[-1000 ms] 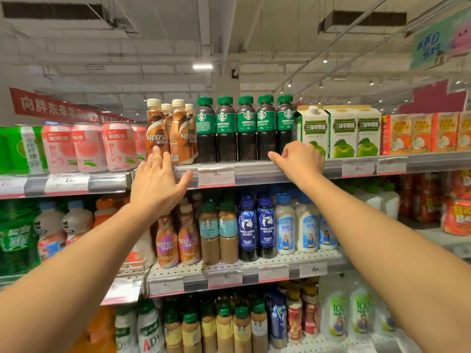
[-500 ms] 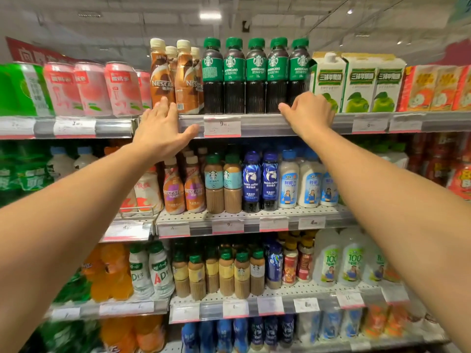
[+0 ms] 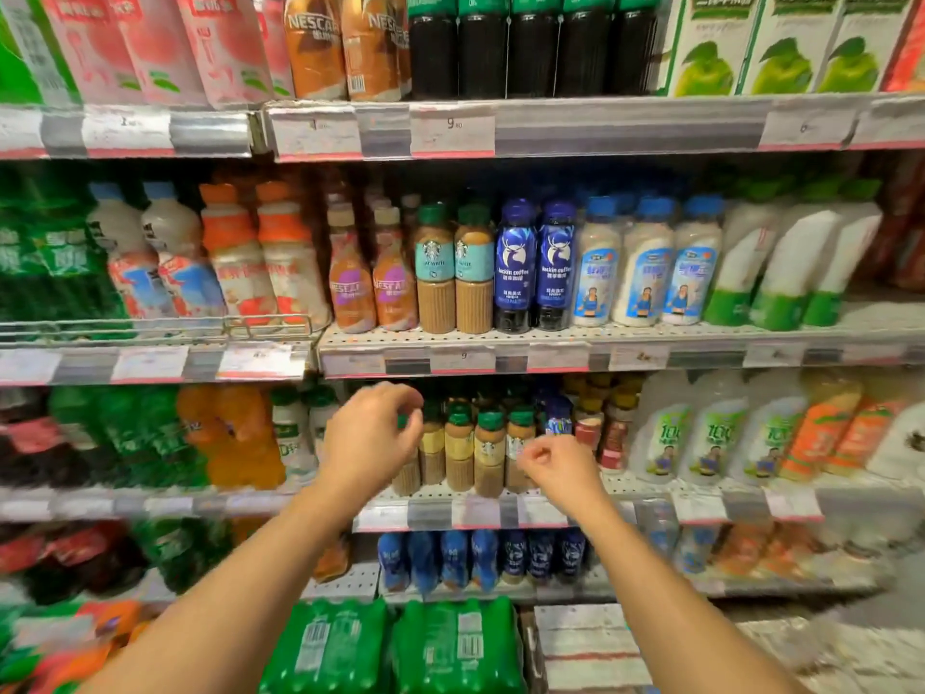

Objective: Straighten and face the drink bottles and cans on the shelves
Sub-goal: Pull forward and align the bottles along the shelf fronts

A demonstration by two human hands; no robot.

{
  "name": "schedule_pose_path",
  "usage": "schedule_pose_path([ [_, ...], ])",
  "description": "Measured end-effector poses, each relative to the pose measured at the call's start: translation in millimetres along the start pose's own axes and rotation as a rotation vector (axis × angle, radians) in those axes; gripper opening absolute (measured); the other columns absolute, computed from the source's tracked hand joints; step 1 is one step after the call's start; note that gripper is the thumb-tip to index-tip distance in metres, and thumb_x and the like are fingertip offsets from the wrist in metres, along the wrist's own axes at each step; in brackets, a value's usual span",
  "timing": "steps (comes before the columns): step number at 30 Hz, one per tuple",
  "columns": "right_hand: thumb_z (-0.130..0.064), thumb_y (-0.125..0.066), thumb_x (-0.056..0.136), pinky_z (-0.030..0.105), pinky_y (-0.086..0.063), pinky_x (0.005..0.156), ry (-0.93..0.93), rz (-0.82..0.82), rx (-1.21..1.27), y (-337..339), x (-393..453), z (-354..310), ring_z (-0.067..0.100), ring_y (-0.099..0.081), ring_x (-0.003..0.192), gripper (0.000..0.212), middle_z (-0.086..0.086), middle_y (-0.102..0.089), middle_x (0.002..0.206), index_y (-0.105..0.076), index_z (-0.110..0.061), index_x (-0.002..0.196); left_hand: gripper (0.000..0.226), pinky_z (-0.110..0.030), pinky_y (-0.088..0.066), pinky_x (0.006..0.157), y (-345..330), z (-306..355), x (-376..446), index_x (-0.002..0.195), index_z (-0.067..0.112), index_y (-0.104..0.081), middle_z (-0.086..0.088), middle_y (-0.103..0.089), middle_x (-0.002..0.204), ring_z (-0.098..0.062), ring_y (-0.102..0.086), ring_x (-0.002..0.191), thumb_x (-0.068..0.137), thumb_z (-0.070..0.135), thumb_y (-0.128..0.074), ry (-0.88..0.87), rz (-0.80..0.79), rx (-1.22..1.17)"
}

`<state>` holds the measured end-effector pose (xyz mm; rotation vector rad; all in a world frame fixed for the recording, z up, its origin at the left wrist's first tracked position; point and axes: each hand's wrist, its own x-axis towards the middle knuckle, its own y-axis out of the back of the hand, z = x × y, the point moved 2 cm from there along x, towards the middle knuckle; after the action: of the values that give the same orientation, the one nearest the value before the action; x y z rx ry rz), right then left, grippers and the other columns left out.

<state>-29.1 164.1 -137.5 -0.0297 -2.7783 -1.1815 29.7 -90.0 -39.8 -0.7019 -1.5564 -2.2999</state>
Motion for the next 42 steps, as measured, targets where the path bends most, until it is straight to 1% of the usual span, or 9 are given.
schedule_pose_path([
  [4, -0.040, -0.064, 0.090, 0.032, -0.055, 0.070, -0.107, -0.124, -0.127, -60.0, 2.8, 40.4, 0.017, -0.069, 0.078, 0.023, -0.008, -0.074, 0.079, -0.074, -0.026, 0.074, 0.035, -0.038, -0.057, 0.079, -62.5, -32.7, -39.7, 0.112, 0.032, -0.069, 0.006, -0.075, 0.106, -0.020, -0.069, 0.099, 0.087, 0.044, -0.048, 0.179, -0.378, 0.083],
  [7, -0.038, -0.058, 0.087, 0.033, -0.053, 0.064, -0.094, -0.155, -0.216, -86.4, 14.0, 52.8, 0.023, -0.068, 0.079, 0.023, -0.004, -0.074, 0.081, -0.072, -0.023, 0.078, 0.042, -0.038, -0.054, 0.090, -86.3, -46.0, -54.7, 0.130, 0.030, -0.063, 0.002, -0.070, 0.125, -0.023, -0.065, 0.113, 0.091, 0.044, -0.052, 0.232, -0.515, 0.143],
  [11, -0.040, -0.060, 0.093, 0.036, -0.051, 0.078, 0.029, -0.219, -0.326, -114.2, 21.7, 56.7, 0.028, -0.066, 0.102, 0.027, 0.001, -0.071, 0.107, -0.070, -0.023, 0.112, 0.047, -0.037, -0.052, 0.095, -109.2, -56.4, -63.6, 0.139, 0.025, -0.055, -0.002, -0.060, 0.140, -0.024, -0.058, 0.125, 0.095, 0.040, -0.054, 0.256, -0.632, 0.139],
  [16, -0.037, -0.058, 0.096, 0.038, -0.049, 0.090, 0.118, -0.188, -0.462, -138.9, 22.0, 55.1, 0.028, -0.059, 0.111, 0.036, 0.005, -0.063, 0.117, -0.064, -0.017, 0.127, 0.062, -0.034, -0.036, 0.116, -129.9, -76.9, -68.9, 0.154, 0.020, -0.038, -0.004, -0.030, 0.164, -0.020, -0.034, 0.148, 0.097, 0.041, -0.052, 0.252, -0.705, 0.092],
  [21, -0.038, -0.055, 0.098, 0.036, -0.047, 0.094, 0.077, -0.180, -0.456, -140.3, 31.3, 51.8, 0.025, -0.057, 0.116, 0.038, 0.003, -0.062, 0.122, -0.064, -0.021, 0.131, 0.058, -0.035, -0.040, 0.112, -150.0, -92.5, -60.6, 0.149, 0.016, -0.042, -0.007, -0.042, 0.155, -0.023, -0.041, 0.141, 0.097, 0.040, -0.052, 0.200, -0.714, 0.053],
  [26, -0.038, -0.054, 0.099, 0.034, -0.046, 0.095, 0.048, -0.169, -0.450, -140.3, 33.2, 52.5, 0.022, -0.053, 0.118, 0.037, 0.000, -0.060, 0.122, -0.063, -0.022, 0.131, 0.064, -0.033, -0.036, 0.115, -168.3, -99.5, -58.1, 0.155, 0.019, -0.034, -0.007, -0.031, 0.163, -0.024, -0.036, 0.146, 0.098, 0.041, -0.052, 0.174, -0.714, 0.026],
  [36, -0.038, -0.053, 0.099, 0.035, -0.044, 0.098, 0.015, -0.208, -0.489, -144.6, 39.8, 50.1, 0.022, -0.051, 0.122, 0.039, 0.000, -0.059, 0.128, -0.060, -0.020, 0.132, 0.060, -0.037, -0.044, 0.104, -183.3, -112.1, -49.4, 0.152, 0.017, -0.039, -0.001, -0.050, 0.145, -0.024, -0.048, 0.132, 0.097, 0.039, -0.051, 0.163, -0.691, 0.006],
  [39, -0.037, -0.054, 0.097, 0.035, -0.049, 0.087, 0.068, -0.189, -0.467, -137.1, 38.1, 40.0, 0.022, -0.059, 0.112, 0.034, -0.003, -0.062, 0.123, -0.063, -0.023, 0.126, 0.061, -0.040, -0.047, 0.101, -189.5, -117.1, -48.2, 0.150, 0.016, -0.040, -0.003, -0.050, 0.138, -0.026, -0.051, 0.127, 0.095, 0.041, -0.052, 0.189, -0.720, -0.015],
  [42, -0.027, -0.058, 0.092, 0.035, -0.054, 0.071, 0.281, -0.006, -0.371, -123.6, 38.8, 15.3, 0.021, -0.066, 0.088, 0.018, -0.006, -0.069, 0.101, -0.071, -0.023, 0.104, 0.063, -0.043, -0.048, 0.099, -195.1, -120.1, -46.4, 0.149, 0.016, -0.039, -0.004, -0.048, 0.134, -0.027, -0.052, 0.123, 0.093, 0.044, -0.053, 0.204, -0.734, -0.027],
])
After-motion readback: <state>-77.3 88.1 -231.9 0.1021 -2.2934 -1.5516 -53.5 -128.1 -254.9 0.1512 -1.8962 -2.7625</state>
